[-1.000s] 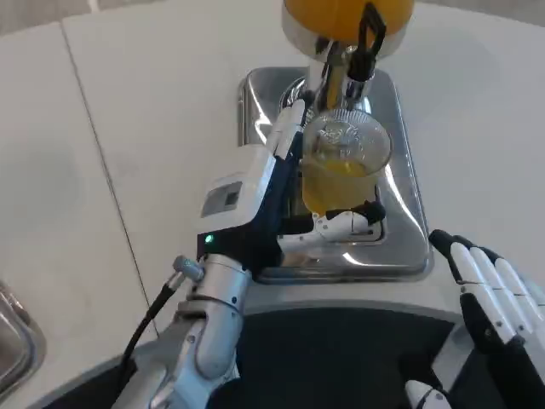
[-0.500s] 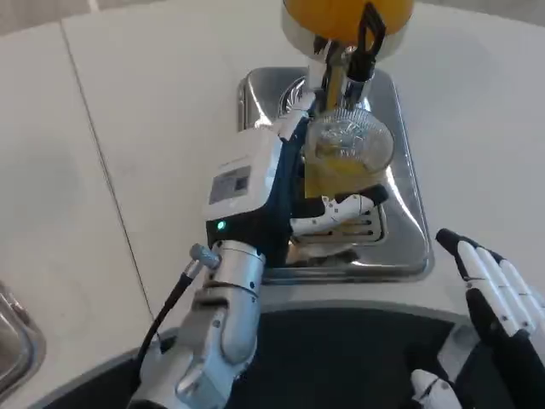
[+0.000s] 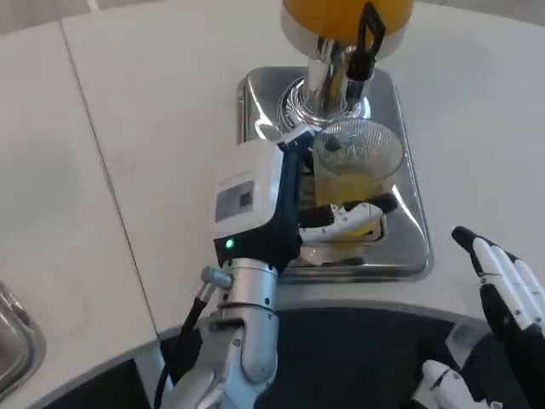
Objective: Grasp the cup under the faucet to collect the drink, then remove the cup.
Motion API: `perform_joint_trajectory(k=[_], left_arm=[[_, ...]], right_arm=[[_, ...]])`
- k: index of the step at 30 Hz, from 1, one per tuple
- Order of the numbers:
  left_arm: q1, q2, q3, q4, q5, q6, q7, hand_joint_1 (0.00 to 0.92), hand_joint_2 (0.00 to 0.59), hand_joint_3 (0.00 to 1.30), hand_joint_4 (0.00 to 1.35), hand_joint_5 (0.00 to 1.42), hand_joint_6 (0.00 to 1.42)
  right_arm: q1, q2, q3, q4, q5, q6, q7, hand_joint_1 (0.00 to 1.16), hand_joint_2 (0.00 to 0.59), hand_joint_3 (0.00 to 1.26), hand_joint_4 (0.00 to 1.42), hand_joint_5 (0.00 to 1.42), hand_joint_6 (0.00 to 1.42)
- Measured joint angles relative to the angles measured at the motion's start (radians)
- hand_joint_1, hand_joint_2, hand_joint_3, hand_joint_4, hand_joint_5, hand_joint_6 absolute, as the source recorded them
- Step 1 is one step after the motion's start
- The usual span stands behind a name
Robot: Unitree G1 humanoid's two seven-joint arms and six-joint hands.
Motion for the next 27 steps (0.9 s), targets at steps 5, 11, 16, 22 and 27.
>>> perform_joint_trajectory(k=[5, 11, 16, 22, 27], left_arm=[[0.012, 0.001, 0.012, -0.015, -0.023, 0.000, 0.000, 0.571, 0.037, 1.18, 1.28, 1.42, 1.42], [0.023, 0.015, 0.014, -0.049, -0.025, -0.006, 0.000, 0.607, 0.000, 1.19, 1.27, 1.42, 1.42], [0.043, 0.045, 0.016, -0.085, -0.023, -0.012, -0.001, 0.632, 0.000, 1.17, 1.25, 1.42, 1.42], [0.071, 0.104, 0.017, -0.136, 0.004, -0.019, 0.000, 0.643, 0.000, 1.17, 1.25, 1.42, 1.42], [0.112, 0.160, 0.020, -0.154, 0.020, -0.029, -0.001, 0.652, 0.000, 1.17, 1.25, 1.42, 1.42]], right_arm=[[-0.012, 0.018, 0.001, 0.000, -0.002, 0.000, 0.022, 0.19, 0.478, 0.00, 0.00, 0.00, 0.09], [-0.013, 0.020, 0.001, 0.000, -0.003, 0.004, 0.035, 0.20, 0.479, 0.00, 0.00, 0.00, 0.11], [-0.020, 0.018, 0.002, 0.000, -0.003, 0.016, 0.036, 0.21, 0.479, 0.00, 0.00, 0.00, 0.11], [-0.034, 0.016, 0.007, 0.000, -0.002, 0.021, 0.037, 0.21, 0.483, 0.00, 0.00, 0.00, 0.11], [-0.036, 0.012, 0.009, 0.000, 0.000, 0.025, 0.039, 0.20, 0.485, 0.00, 0.00, 0.00, 0.11]])
